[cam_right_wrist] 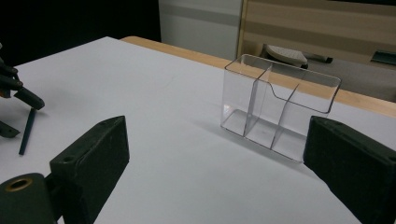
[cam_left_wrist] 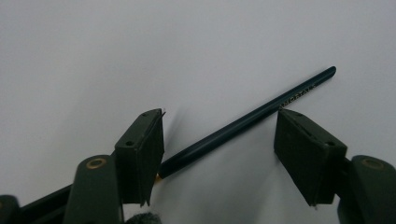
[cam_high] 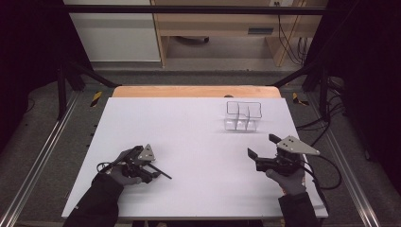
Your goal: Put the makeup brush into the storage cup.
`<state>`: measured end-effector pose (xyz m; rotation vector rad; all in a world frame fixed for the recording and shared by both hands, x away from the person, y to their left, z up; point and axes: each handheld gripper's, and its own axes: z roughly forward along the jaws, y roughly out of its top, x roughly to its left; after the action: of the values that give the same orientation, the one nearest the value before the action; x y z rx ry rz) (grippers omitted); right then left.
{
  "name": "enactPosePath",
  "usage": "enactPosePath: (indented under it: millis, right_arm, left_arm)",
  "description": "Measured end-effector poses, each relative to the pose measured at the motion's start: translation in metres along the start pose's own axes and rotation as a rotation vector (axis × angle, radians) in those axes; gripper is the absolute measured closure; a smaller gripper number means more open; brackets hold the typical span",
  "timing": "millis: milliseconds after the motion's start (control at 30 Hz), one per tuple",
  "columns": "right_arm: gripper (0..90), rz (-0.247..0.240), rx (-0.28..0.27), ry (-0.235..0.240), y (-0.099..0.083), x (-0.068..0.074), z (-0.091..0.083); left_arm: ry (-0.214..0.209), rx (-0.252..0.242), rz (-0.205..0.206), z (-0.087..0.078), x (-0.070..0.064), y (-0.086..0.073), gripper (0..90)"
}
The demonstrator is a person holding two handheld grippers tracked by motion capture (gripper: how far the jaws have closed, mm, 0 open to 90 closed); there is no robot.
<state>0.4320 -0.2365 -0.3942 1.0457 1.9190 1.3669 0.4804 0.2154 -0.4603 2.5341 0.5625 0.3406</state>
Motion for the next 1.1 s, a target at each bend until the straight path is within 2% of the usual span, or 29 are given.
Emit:
enactPosePath:
  millis: [600, 833, 1100]
  right_arm:
    - [7.3, -0.001, 0.000, -0.001, 0.0000, 0.0001, -0.0001]
    - [7.3, -0.002, 0.002, -0.003, -0.0004, 0.0005, 0.0007]
    - [7.3, -0.004, 0.004, -0.003, -0.0006, 0.0006, 0.0011]
  left_arm:
    - [-0.023, 0.016, -0.037, -0.0026, -0.0016, -0.0012, 49.4]
    - [-0.049, -0.008, -0.088, -0.0043, -0.0004, -0.0082, 54.8]
    - [-0.034, -0.001, -0.118, -0.0056, -0.0040, -0.0080, 59.0]
